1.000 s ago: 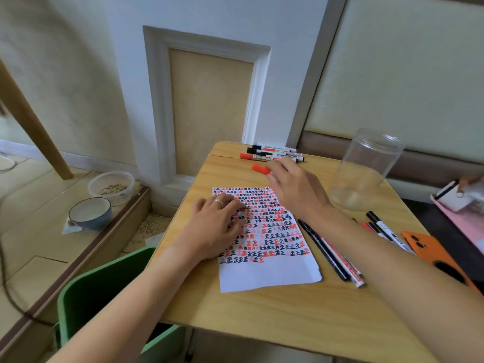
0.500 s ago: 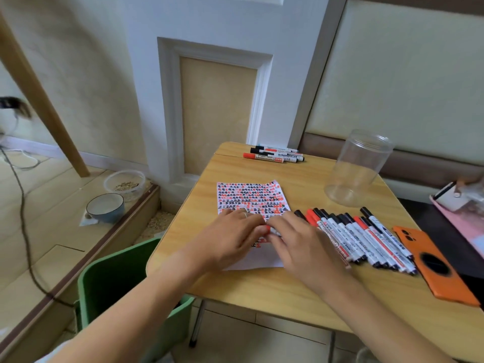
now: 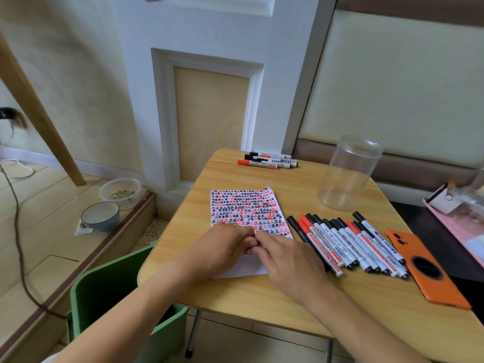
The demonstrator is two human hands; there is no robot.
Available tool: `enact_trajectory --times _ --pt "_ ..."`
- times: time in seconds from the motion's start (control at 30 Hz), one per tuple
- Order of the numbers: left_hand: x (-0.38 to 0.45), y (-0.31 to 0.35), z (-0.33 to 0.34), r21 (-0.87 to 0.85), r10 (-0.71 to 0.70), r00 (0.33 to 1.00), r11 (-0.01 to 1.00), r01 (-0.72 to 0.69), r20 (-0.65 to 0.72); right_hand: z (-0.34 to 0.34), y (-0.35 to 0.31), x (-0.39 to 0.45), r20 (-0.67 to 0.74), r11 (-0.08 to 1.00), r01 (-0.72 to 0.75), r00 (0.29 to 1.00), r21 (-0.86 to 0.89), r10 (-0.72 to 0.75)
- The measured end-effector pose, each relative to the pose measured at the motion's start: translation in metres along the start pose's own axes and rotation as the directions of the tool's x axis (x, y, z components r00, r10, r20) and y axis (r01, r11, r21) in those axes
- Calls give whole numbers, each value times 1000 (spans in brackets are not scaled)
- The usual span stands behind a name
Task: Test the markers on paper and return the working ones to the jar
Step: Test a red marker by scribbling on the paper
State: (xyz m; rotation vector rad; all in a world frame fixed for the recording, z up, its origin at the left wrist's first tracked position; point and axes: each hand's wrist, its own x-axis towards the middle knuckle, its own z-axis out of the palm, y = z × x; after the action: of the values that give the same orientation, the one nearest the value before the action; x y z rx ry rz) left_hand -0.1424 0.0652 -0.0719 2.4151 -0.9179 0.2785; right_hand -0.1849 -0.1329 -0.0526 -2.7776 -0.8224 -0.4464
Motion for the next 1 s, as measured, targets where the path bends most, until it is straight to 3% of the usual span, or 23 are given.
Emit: enact_trajectory --times 0.17,0.67,0.8,0.87,1.0 --pt "0 0 -4 -79 36 999 996 -38 -35 2 -2 2 -91 999 16 996 -29 -19" --pt "5 -4 -6 -89 51 996 994 -58 -78 4 8 8 -178 993 -16 984 -121 -6" --pt "6 -7 -7 -5 62 997 998 -62 -44 2 6 7 -27 993 -117 993 15 117" --pt "6 -13 -12 16 46 998 999 -45 -39 7 6 5 -28 990 -141 990 -2 141" --pt "9 -25 -16 43 -63 980 996 72 -187 17 11 0 -96 989 -124 989 -82 116"
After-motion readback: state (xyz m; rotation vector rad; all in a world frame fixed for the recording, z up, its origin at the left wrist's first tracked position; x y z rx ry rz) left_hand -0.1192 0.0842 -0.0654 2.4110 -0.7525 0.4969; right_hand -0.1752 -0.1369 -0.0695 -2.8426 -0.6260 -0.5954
